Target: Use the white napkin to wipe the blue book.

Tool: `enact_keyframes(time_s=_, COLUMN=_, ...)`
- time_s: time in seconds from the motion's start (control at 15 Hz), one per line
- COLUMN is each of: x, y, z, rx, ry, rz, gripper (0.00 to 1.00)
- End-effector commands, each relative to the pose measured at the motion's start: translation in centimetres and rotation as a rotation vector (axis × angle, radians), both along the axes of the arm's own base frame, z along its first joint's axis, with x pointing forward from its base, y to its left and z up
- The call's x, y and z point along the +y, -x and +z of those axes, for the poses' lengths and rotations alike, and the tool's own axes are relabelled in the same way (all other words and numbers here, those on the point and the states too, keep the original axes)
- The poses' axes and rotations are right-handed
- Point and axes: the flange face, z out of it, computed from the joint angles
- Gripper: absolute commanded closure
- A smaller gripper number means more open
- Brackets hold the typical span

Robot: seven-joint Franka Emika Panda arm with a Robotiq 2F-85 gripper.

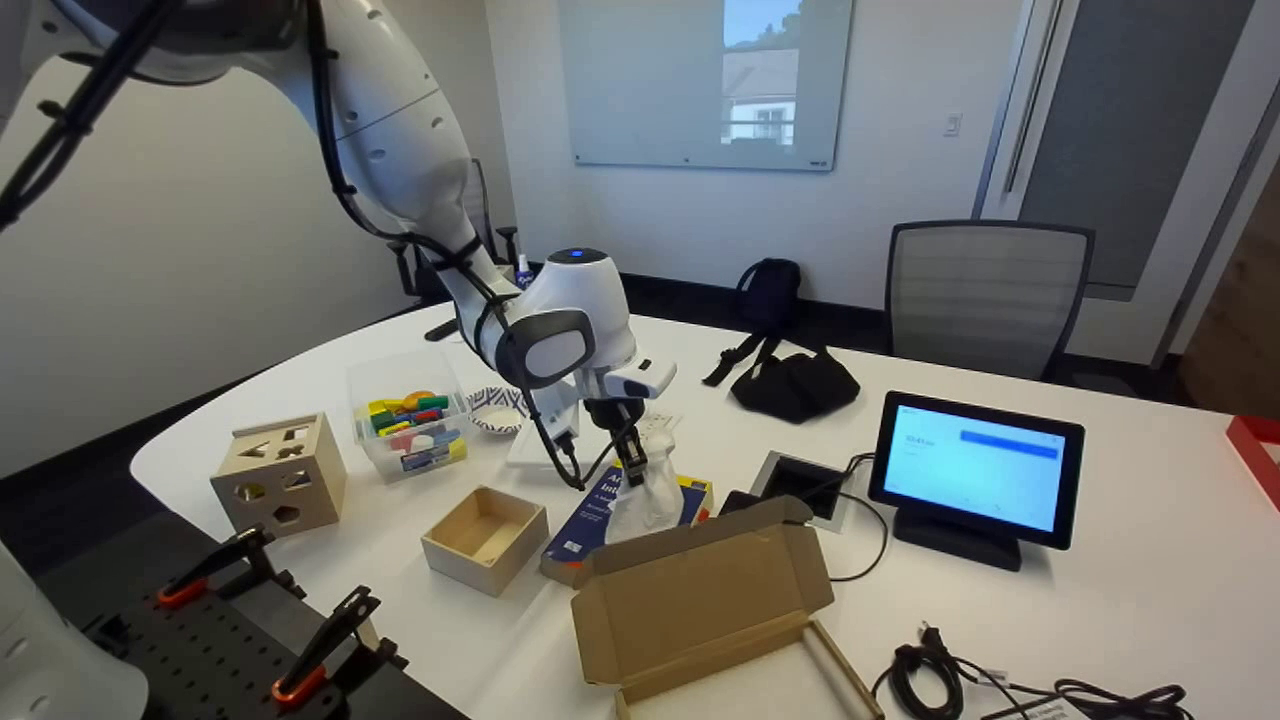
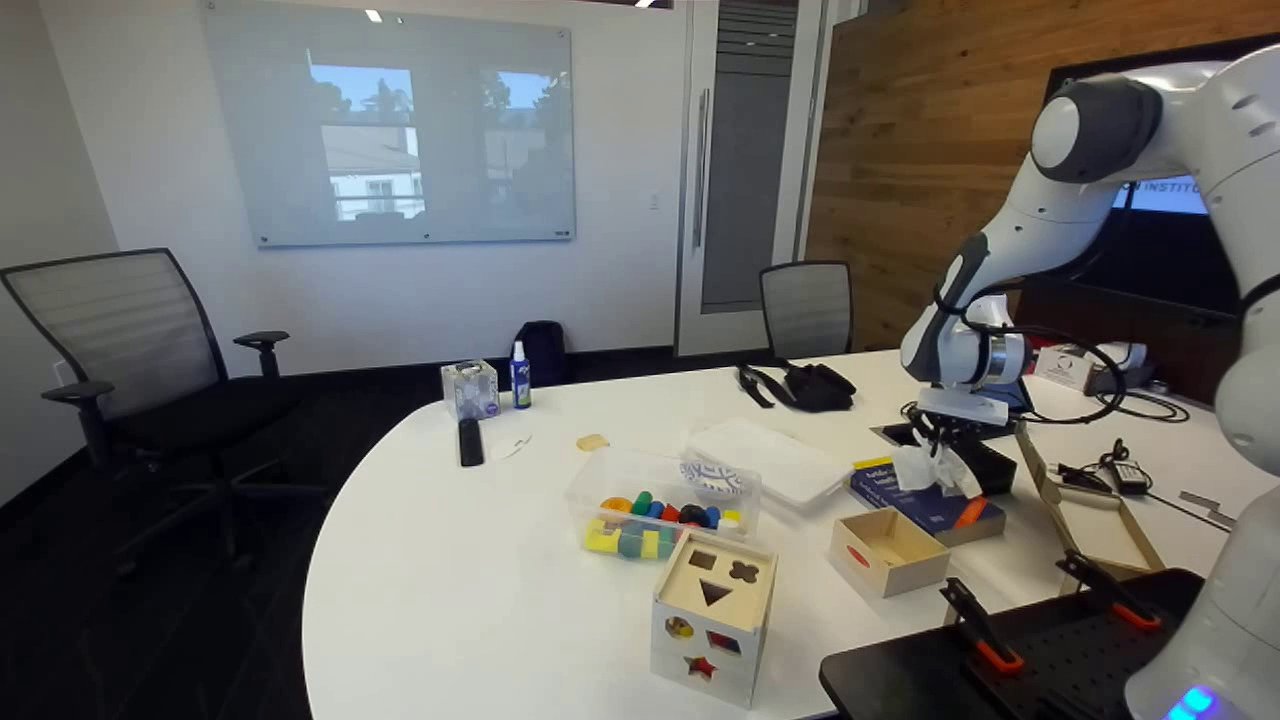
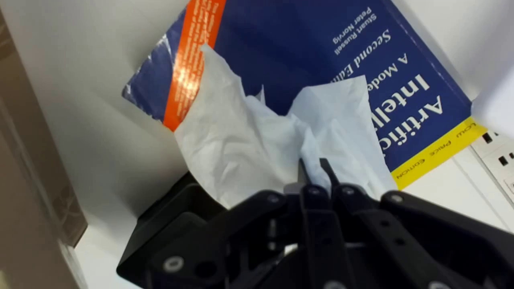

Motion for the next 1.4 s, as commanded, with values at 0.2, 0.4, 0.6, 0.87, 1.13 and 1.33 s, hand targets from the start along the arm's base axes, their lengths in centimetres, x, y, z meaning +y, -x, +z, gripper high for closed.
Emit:
enact_keyframes(time_s=0.2, x=1.0, y=-3.0, z=-2.3, rx=-0.039, ry=-0.04, rz=0.003, gripper=1.0)
enact_keyframes(time_s=0.4, x=2.7, y=-3.9, z=-3.4, rx=-0.03, ry=-0.117, rz=0.02, gripper=1.0)
enact_keyframes(time_s=0.6, x=3.4, y=-3.5, z=-2.9, rx=-0.012, ry=-0.118, rz=0.027, gripper=1.0)
enact_keyframes(time_s=0.87, x=4.3, y=-1.2, z=0.8, rx=0.007, ry=-0.106, rz=0.071, gripper=1.0)
enact_keyframes(time_s=1.13, x=8.2, y=2.5, z=5.2, rx=0.06, ry=-0.155, rz=0.287, gripper=1.0)
enact_keyframes(time_s=1.33, x=11.8, y=5.6, z=8.4, rx=0.098, ry=-0.207, rz=0.447, gripper=1.0)
